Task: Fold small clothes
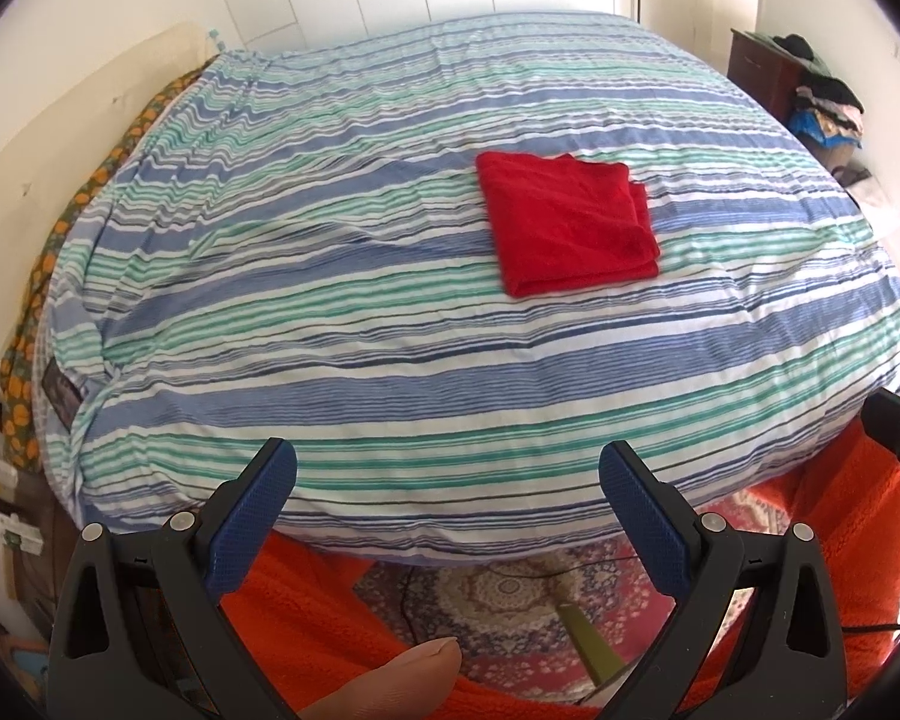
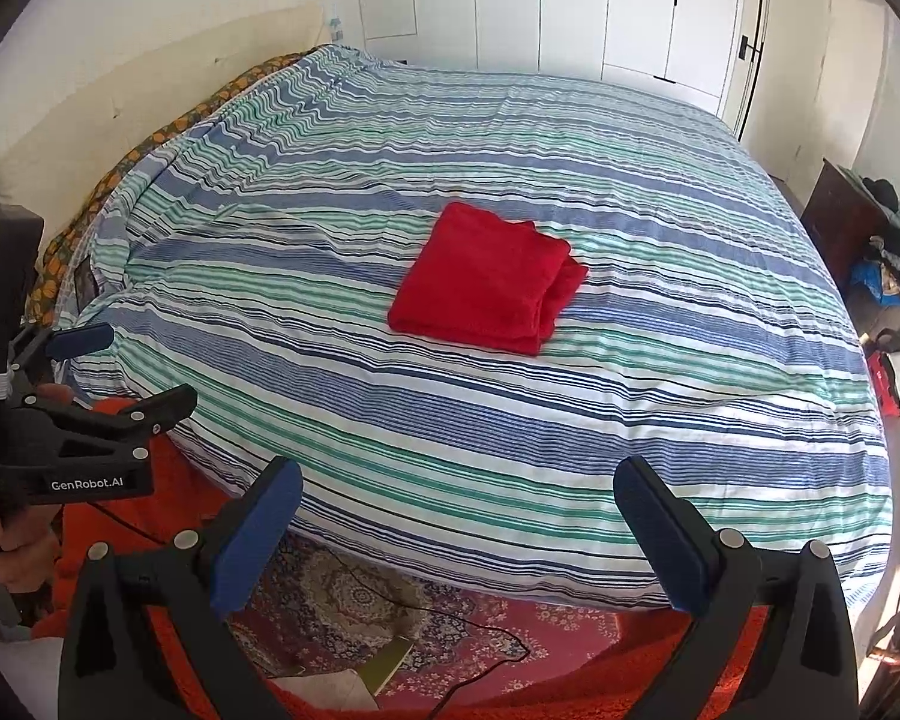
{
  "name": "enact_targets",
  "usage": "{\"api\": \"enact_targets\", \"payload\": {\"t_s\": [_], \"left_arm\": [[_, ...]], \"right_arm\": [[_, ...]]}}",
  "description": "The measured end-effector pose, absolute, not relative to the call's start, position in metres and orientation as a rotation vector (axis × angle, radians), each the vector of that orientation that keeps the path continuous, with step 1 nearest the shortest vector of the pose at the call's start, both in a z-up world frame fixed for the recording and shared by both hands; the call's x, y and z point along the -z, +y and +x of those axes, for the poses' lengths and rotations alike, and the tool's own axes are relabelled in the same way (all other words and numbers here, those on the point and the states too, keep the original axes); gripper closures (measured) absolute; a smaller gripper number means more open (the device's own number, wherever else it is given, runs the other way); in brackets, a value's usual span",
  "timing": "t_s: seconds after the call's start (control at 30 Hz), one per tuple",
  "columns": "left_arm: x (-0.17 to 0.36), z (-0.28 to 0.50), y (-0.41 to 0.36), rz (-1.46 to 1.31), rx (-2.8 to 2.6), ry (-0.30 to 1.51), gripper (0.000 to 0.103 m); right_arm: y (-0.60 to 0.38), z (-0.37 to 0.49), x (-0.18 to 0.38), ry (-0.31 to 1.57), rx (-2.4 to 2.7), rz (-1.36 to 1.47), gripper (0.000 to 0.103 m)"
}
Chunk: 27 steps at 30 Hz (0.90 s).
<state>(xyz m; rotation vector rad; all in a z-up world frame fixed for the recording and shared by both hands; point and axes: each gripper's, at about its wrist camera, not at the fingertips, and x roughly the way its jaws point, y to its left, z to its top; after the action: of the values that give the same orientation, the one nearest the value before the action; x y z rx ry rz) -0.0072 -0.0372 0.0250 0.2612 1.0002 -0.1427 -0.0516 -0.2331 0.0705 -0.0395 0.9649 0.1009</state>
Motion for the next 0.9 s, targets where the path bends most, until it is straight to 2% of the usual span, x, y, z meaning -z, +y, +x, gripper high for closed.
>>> {"api": "enact_targets", "payload": {"t_s": [0.9], "left_arm": [[-0.0216, -0.0098, -0.0387, 0.280, 0.148, 1.004, 0.002]], "right_arm": [[-0.2336, -0.0540, -0.0715, 0.971, -0.103, -0.037, 0.001]]}}
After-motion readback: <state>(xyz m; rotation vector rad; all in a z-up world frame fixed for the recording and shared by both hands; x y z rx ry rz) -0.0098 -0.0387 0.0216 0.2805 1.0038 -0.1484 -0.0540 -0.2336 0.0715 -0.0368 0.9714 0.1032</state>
